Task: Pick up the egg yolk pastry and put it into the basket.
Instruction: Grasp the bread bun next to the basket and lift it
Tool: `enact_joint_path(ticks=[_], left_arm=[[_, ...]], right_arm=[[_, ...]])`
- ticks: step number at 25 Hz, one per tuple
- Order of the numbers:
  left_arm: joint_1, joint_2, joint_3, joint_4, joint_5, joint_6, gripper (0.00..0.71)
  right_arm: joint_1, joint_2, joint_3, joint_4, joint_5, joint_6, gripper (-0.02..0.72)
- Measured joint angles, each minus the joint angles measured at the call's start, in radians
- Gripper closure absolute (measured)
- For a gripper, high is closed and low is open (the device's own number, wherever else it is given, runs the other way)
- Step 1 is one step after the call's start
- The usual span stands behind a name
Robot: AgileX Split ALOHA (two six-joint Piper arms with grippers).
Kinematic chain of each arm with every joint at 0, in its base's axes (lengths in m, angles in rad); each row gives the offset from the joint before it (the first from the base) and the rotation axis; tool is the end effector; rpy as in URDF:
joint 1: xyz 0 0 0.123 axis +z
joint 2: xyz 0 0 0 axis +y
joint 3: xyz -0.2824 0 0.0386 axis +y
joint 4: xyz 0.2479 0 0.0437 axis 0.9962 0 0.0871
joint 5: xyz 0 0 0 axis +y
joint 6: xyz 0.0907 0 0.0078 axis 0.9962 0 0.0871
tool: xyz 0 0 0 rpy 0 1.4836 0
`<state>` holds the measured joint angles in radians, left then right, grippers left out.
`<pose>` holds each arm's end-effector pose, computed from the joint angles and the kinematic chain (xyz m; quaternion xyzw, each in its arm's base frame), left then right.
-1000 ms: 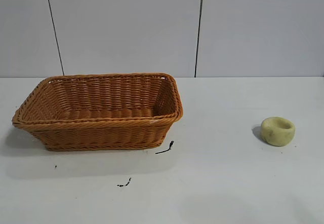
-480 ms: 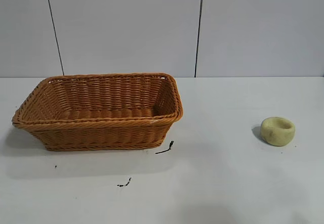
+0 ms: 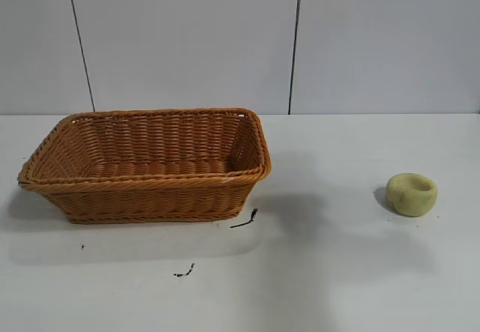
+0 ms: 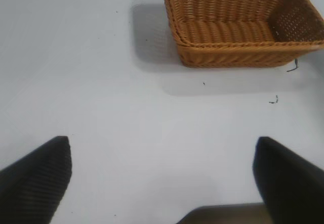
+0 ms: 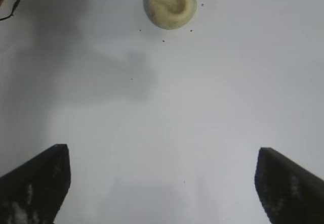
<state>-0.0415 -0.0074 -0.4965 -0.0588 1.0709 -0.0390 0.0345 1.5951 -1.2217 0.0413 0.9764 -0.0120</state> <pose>-0.0063 -0.0044 0.2755 0.0024 0.8545 -0.0502 0.5170 0.3194 0.0141 0.2679 -0.0142 0.9879 0.0204 0.1532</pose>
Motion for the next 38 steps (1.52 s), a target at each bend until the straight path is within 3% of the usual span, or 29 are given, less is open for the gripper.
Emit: enact_joint_path(ticks=[10,27,38], left_arm=[[0.000,0.000,0.000,0.000,0.000,0.000,0.015],[0.000,0.000,0.000,0.000,0.000,0.000,0.015],[0.000,0.000,0.000,0.000,0.000,0.000,0.015]], right_arm=[[0.032,0.315,-0.280,0.010,0.033,-0.021,0.015],[0.034,0.592,-0.294,-0.008,-0.052,-0.022,0.015],[0.034,0.619,-0.294,-0.008,-0.091,-0.022,0.015]])
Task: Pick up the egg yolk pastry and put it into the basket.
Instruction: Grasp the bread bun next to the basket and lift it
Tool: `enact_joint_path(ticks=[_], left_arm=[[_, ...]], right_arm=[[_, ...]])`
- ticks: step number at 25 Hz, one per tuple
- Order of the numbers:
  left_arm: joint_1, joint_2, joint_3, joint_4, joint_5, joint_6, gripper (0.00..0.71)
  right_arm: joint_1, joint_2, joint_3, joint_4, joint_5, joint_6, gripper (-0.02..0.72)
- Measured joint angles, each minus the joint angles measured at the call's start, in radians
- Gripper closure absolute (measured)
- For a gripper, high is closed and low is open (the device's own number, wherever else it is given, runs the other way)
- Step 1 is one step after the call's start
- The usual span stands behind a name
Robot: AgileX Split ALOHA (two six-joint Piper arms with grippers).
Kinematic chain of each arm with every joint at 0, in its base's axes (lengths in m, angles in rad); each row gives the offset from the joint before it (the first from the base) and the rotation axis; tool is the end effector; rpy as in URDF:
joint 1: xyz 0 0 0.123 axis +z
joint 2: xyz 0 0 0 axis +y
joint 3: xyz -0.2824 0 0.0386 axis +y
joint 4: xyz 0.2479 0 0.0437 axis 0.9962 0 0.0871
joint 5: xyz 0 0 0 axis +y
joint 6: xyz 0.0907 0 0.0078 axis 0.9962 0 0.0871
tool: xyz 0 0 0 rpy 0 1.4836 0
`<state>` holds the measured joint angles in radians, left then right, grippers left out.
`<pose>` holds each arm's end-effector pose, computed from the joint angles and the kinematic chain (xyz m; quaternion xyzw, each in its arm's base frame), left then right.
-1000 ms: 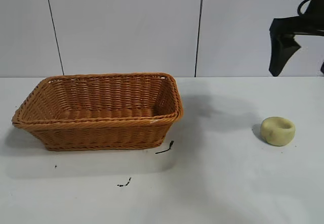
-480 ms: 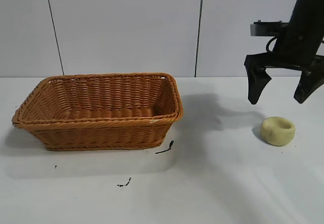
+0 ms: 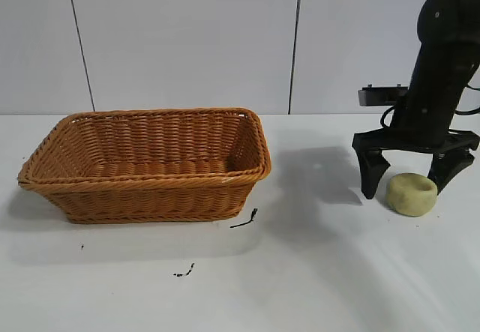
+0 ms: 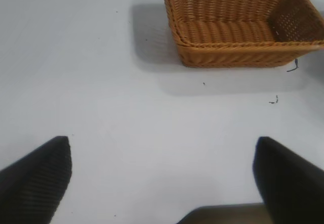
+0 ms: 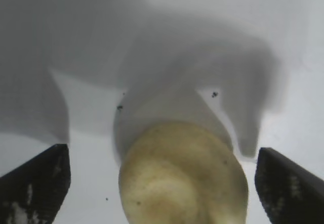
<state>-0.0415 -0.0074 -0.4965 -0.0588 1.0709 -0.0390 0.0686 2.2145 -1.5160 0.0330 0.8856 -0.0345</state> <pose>-0.0063 -0.0044 0.2755 0.0024 0.8545 -0.0502 0.5170 0.4238 0.0314 0.1090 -0.0415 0.9984 0.0138 0.0367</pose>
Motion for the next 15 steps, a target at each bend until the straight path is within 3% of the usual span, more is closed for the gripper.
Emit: enact_joint_path(ticks=[4,11,15], left_arm=[[0.000,0.000,0.000,0.000,0.000,0.000,0.015],[0.000,0.000,0.000,0.000,0.000,0.000,0.015],[0.000,0.000,0.000,0.000,0.000,0.000,0.015]], right_arm=[[0.000,0.000,0.000,-0.004,0.019,0.000,0.105],[0.000,0.000,0.000,-0.016,0.052,-0.003,0.462],[0.000,-0.003,-0.010,-0.022,0.071,-0.003,0.510]])
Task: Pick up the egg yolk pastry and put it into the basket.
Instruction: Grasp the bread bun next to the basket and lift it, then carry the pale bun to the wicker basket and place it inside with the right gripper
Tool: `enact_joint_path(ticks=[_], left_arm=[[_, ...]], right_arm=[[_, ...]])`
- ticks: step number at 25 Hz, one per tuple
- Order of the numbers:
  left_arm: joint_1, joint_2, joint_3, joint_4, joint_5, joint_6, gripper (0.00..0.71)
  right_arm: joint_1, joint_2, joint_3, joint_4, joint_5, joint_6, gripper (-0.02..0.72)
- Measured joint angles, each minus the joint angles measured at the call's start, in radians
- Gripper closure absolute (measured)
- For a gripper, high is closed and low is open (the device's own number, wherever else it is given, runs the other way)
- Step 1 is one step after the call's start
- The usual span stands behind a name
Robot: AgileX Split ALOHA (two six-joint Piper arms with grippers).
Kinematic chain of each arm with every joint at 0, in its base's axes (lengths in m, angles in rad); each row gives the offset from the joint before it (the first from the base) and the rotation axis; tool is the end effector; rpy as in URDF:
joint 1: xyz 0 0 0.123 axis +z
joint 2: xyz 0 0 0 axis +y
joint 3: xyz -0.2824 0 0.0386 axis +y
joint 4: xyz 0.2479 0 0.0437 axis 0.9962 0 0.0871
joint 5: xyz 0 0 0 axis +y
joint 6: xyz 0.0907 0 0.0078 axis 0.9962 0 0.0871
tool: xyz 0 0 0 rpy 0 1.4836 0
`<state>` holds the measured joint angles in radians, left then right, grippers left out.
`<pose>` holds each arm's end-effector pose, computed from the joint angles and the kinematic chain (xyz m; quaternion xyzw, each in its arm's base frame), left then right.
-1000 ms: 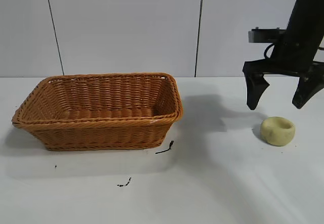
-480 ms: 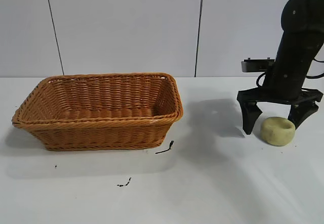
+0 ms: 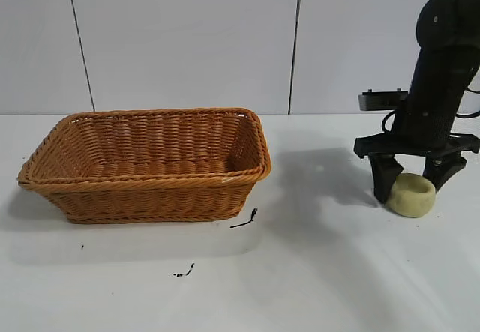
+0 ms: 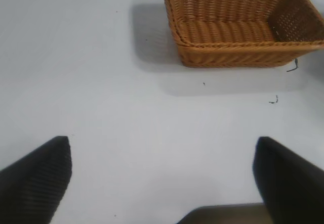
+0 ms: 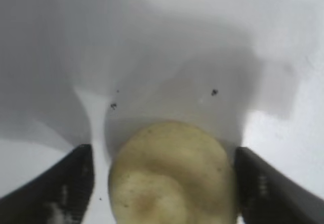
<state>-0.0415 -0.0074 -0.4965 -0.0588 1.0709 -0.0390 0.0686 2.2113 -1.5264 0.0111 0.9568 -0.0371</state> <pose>-0.0063 -0.0044 0.2755 0.0024 0.8545 -0.0502 0.5170 0.4197 0.0297 0.1124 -0.0497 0.9987 0.0047 0.0081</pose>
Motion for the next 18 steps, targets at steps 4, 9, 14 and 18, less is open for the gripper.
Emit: enact_joint_path(ticks=[4,9,14,18], left_arm=[[0.000,0.000,0.000,0.000,0.000,0.000,0.015],[0.000,0.000,0.000,0.000,0.000,0.000,0.015],[0.000,0.000,0.000,0.000,0.000,0.000,0.015],[0.000,0.000,0.000,0.000,0.000,0.000,0.015]], right_arm=[[0.000,-0.037,-0.054,0.000,0.072,0.000,0.513],[0.000,-0.143,-0.175,-0.001,0.166,0.000,0.514],[0.000,-0.197,-0.291,-0.001,0.241,0.000,0.521],[0.013,-0.198,-0.360,0.000,0.250,0.001,0.521]])
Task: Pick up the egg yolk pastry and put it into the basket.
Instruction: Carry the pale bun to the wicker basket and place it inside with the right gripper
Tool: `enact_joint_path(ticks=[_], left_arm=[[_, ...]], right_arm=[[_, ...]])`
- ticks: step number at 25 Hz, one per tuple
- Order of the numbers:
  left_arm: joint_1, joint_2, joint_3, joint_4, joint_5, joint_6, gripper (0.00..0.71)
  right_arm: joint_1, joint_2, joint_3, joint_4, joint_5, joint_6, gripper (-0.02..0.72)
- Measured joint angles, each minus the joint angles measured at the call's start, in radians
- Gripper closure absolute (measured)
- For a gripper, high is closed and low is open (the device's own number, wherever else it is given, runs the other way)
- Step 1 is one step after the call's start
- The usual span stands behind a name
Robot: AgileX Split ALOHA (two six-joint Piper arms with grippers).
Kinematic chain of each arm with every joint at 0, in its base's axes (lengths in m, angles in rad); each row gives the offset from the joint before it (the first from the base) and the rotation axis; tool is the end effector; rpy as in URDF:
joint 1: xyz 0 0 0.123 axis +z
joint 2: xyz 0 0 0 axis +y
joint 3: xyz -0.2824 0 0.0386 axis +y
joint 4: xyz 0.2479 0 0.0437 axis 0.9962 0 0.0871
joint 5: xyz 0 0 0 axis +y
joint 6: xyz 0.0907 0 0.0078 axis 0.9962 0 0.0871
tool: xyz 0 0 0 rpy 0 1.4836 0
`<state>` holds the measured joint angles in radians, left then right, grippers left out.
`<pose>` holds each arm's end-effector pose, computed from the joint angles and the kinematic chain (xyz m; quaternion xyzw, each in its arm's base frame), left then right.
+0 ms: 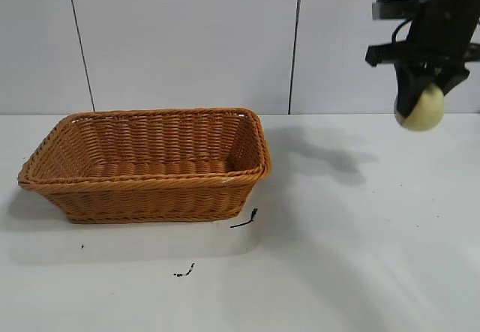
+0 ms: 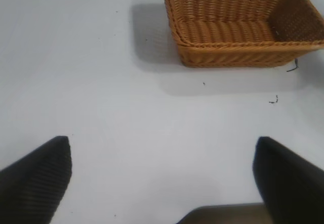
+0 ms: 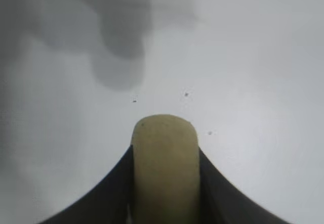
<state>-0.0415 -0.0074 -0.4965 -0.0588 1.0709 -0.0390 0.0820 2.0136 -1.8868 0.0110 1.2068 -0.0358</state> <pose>-0.0063 -0.0044 0.2755 0.0024 0.8545 -0.0502 0.5170 0.4347 0.0367 0.2873 -0.0570 0.9852 0.0091 0.1613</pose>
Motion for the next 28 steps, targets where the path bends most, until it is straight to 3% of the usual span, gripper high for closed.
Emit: enact_joint_path(ticks=[10,21,28], left_arm=[[0.000,0.000,0.000,0.000,0.000,0.000,0.015],[0.000,0.000,0.000,0.000,0.000,0.000,0.015],[0.000,0.000,0.000,0.000,0.000,0.000,0.015]], right_arm=[[0.237,0.000,-0.086,0.000,-0.024,0.036,0.521],[0.520,0.118,-0.101,0.001,-0.228,0.081,0.521],[0.580,0.262,-0.101,0.004,-0.390,0.085,0.521]])
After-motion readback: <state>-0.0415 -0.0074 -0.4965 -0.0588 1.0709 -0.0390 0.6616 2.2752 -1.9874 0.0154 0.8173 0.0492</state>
